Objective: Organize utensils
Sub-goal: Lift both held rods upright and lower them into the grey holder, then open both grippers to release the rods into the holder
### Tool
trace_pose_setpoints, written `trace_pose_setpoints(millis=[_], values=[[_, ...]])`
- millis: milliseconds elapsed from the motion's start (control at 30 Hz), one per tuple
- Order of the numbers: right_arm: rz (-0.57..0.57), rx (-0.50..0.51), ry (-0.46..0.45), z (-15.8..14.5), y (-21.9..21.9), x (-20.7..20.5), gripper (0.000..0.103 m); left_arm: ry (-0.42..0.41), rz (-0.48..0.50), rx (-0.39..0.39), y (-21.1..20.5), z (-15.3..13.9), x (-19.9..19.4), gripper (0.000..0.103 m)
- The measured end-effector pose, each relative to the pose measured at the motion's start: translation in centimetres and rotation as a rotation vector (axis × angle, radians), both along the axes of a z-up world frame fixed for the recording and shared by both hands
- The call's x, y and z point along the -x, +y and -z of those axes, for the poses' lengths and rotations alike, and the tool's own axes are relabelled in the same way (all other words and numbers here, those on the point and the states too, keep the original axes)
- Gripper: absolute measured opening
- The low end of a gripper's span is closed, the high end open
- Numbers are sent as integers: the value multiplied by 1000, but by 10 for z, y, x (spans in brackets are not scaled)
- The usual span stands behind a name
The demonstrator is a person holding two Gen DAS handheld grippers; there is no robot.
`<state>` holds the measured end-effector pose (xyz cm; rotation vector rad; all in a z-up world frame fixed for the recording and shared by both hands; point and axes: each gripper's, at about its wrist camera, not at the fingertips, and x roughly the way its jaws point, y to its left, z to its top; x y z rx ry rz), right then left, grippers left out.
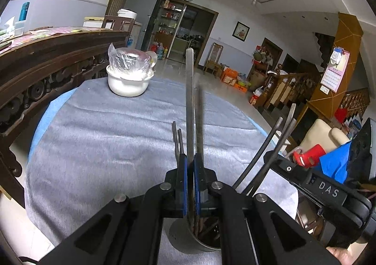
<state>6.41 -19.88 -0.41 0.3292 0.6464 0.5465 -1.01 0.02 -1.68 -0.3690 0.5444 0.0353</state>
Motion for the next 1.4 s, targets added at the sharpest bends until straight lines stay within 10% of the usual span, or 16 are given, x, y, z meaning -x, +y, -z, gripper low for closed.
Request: trace_pose_setpoints(millis=[1067, 1167, 1300, 1400], values=[[-38, 113, -34, 5, 12, 25, 10, 40, 38, -12, -3, 5, 12, 5], [-36, 116, -29, 6, 11, 25, 20, 44, 35, -3, 0, 5, 11, 6], [-26, 84, -37, 5, 7, 28, 73, 46, 32, 5, 3, 4, 12, 8], [-15, 87, -52, 2, 6, 31, 73, 42, 31, 7, 5, 2, 13, 8]])
